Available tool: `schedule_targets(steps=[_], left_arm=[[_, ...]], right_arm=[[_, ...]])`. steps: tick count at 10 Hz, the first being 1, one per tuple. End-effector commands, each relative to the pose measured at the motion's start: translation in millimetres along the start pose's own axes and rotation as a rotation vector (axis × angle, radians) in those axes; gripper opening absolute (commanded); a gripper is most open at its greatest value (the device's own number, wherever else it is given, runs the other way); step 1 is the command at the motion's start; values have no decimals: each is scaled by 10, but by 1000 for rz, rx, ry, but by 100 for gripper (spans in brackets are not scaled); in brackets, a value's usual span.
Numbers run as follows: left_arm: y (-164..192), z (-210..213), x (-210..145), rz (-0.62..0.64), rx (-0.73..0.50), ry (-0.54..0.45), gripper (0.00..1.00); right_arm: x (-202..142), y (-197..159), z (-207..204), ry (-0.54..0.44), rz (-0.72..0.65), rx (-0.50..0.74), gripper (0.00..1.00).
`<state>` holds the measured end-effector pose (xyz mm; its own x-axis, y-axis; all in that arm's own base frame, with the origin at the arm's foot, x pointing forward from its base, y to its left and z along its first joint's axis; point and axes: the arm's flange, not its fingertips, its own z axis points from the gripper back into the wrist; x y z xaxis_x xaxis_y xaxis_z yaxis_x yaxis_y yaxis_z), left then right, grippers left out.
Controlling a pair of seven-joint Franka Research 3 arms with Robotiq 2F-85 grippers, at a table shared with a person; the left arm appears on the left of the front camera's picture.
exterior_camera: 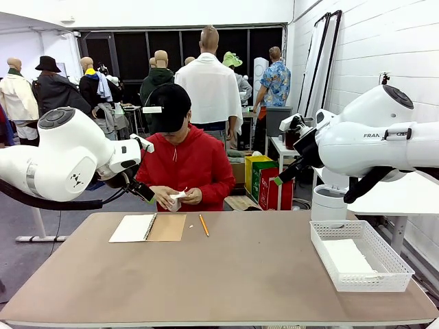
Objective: Sort the paper based on its condition.
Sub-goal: If a person hands you a paper, place it in the Organizing basket , and if it's crumpled, put it in the Trash can.
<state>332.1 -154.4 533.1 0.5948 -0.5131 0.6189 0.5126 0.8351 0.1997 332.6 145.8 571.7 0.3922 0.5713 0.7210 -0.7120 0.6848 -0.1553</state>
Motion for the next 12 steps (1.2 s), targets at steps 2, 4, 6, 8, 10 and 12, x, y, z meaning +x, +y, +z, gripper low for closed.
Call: schedule_targets(steps=[2,4,6,8,10,12], left_arm=[[-3,2,0,-1,2,2,100],[-3,2,0,-1,2,2,100],[-3,2,0,-1,2,2,100],[-3,2,0,-1,2,2,100],[-3,2,0,-1,2,2,100],[-3,2,0,-1,2,2,100]], right_arm=[[-4,-5,-7,5,-2,-6,100],[-4,-5,-7,5,-2,-6,100],[-4,-5,-7,5,-2,-6,100],[-4,-5,-7,5,-2,-6,100],[-4,-5,-7,5,-2,-6,100],[-4,-5,-7,5,-2,-6,100]])
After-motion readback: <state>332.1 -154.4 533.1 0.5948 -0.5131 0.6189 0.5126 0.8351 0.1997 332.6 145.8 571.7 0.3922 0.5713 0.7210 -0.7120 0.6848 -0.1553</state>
